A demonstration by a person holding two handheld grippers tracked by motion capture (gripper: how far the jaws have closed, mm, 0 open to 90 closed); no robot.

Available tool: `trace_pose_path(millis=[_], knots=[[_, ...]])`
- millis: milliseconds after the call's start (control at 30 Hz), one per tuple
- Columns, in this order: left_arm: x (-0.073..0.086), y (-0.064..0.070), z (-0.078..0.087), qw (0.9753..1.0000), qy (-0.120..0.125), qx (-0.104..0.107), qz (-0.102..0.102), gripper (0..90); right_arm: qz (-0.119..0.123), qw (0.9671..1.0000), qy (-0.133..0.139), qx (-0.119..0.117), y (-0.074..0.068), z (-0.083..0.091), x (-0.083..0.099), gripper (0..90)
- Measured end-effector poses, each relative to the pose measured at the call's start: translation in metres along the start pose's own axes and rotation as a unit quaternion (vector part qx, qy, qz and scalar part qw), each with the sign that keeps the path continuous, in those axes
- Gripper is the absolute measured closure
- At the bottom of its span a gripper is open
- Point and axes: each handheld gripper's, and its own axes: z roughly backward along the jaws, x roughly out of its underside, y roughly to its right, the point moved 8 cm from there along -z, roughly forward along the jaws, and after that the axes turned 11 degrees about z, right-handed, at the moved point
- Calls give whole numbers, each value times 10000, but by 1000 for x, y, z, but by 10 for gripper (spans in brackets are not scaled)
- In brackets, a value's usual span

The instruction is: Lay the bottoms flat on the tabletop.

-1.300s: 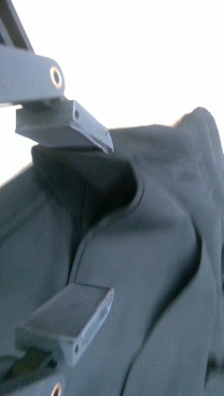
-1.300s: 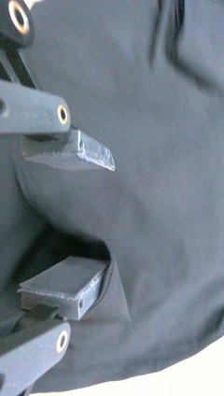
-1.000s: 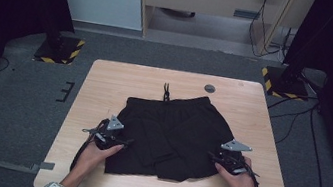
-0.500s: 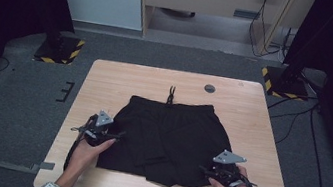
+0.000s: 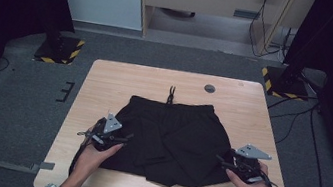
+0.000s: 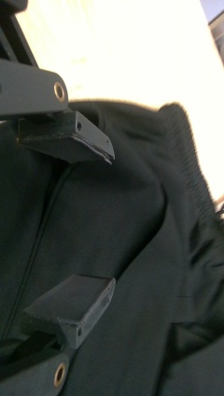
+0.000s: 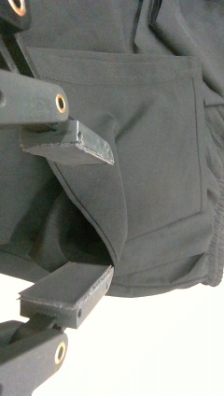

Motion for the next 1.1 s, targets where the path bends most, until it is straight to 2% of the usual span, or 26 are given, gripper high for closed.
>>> trace_pose_path(millis=[167,300,367,433,500,600,733,767,833,900,1000,1100], knots=[[5,-5,-11,9999,-151,-9,36,287,-64,9996,-261,-41,-1,11,-3,394],[13,-10,-22,9993,-384,-28,27,283,-16,10000,-83,11,-4,16,-11,386],[18,-10,-27,9985,-540,-11,6,281,106,9999,-52,8,-6,3,-14,374],[20,-10,-28,9984,-550,51,101,282,168,9998,-55,1,-9,-17,-17,373],[20,-11,-28,9981,-558,113,240,286,161,9998,-78,-43,-11,-38,-19,384],[22,-12,-28,9981,-526,168,277,289,98,9997,-181,-105,-13,-65,-20,400],[23,-10,-26,9978,-569,230,265,306,205,9982,-483,-281,-24,-81,-9,413],[24,-10,-25,9976,-594,244,258,316,207,9977,-545,-338,-28,-82,-4,410],[25,-9,-23,9972,-647,292,233,325,210,9986,-420,-254,-32,-80,-1,413],[27,-6,-20,9968,-693,347,199,329,268,9979,-476,-337,-37,-75,2,412],[33,1,-12,9957,-795,481,68,332,325,9970,-574,-413,-45,-64,9,413],[40,11,-2,9940,-902,614,-51,332,493,9952,-650,-540,-54,-50,17,413]])
